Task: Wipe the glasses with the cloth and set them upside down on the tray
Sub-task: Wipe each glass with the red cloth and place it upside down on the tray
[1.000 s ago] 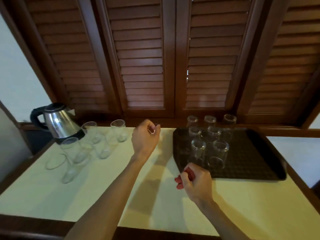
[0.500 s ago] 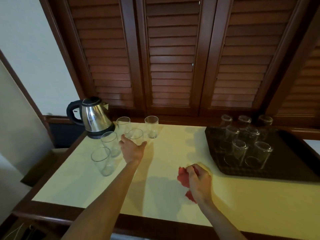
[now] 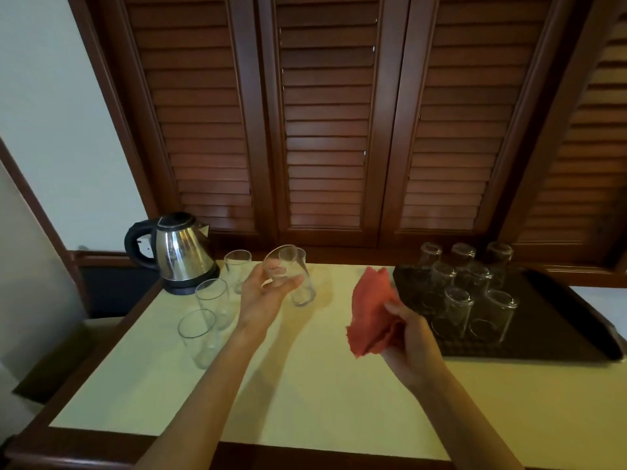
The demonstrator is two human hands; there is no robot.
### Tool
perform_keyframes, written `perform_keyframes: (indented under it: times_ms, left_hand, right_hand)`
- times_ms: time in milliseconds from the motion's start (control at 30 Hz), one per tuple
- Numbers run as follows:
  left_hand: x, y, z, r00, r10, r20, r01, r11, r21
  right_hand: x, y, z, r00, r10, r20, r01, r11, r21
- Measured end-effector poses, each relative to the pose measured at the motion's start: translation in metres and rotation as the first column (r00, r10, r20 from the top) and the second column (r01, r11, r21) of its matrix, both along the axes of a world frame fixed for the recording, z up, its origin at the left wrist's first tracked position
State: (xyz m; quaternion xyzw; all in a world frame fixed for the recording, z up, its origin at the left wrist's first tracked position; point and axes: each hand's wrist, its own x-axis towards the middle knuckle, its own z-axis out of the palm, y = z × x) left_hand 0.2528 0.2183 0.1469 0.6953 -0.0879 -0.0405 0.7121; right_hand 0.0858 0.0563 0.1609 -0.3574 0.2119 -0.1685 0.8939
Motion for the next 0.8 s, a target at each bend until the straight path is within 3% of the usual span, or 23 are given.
perform_keyframes:
  times_ms: [100,167,200,267,333,367,400,500,533,633,733,800]
  left_hand:
    - [-0.03,0.007,0.032,0.966,-0.256,-0.042,0.24,0.943,-0.23]
    - [-0.047,0.009,0.048,0.936,-0.35,-0.041,0.316,0.883,-0.346]
    - [-0.055,0.008,0.054,0.926,-0.376,-0.045,0.328,0.855,-0.402]
    - [-0.067,0.005,0.063,0.911,-0.408,-0.051,0.336,0.81,-0.48]
    - [-0.079,0.002,0.068,0.905,-0.42,-0.067,0.324,0.783,-0.531]
    - [-0.085,0.0,0.067,0.901,-0.428,-0.072,0.324,0.774,-0.543]
    - [-0.092,-0.001,0.064,0.896,-0.439,-0.072,0.336,0.774,-0.537]
    - [-0.1,-0.006,0.057,0.898,-0.435,-0.064,0.355,0.803,-0.478]
    - [-0.098,-0.005,0.059,0.905,-0.421,-0.059,0.346,0.811,-0.471]
    - [-0.089,-0.003,0.074,0.907,-0.411,-0.087,0.311,0.796,-0.518]
    - [-0.096,-0.005,0.073,0.898,-0.437,-0.047,0.365,0.801,-0.475]
    - [-0.1,-0.007,0.063,0.88,-0.475,-0.016,0.419,0.791,-0.446]
  right_hand:
    - [0.001,0.01,0.029,0.987,-0.134,0.09,0.15,0.97,-0.193]
    - [-0.003,0.029,0.042,0.972,-0.15,0.18,0.221,0.847,-0.483]
    - [-0.006,0.039,0.044,0.968,-0.124,0.219,0.241,0.71,-0.661]
    - [-0.01,0.063,0.038,0.971,-0.027,0.238,0.233,0.339,-0.911]
    - [-0.007,0.081,0.028,0.971,-0.031,0.237,0.238,0.013,-0.971]
    - [-0.002,0.084,0.026,0.961,-0.055,0.272,0.268,-0.07,-0.961]
    - [0.004,0.083,0.027,0.952,-0.06,0.3,0.296,-0.07,-0.953]
    - [0.013,0.075,0.038,0.957,-0.008,0.291,0.29,0.081,-0.954]
    - [0.012,0.077,0.036,0.96,0.017,0.279,0.278,0.074,-0.958]
    - [0.005,0.095,0.019,0.956,0.093,0.278,0.286,-0.089,-0.954]
    - [0.016,0.082,0.033,0.928,-0.007,0.373,0.367,-0.172,-0.914]
    - [0.023,0.069,0.049,0.913,-0.087,0.398,0.383,-0.154,-0.911]
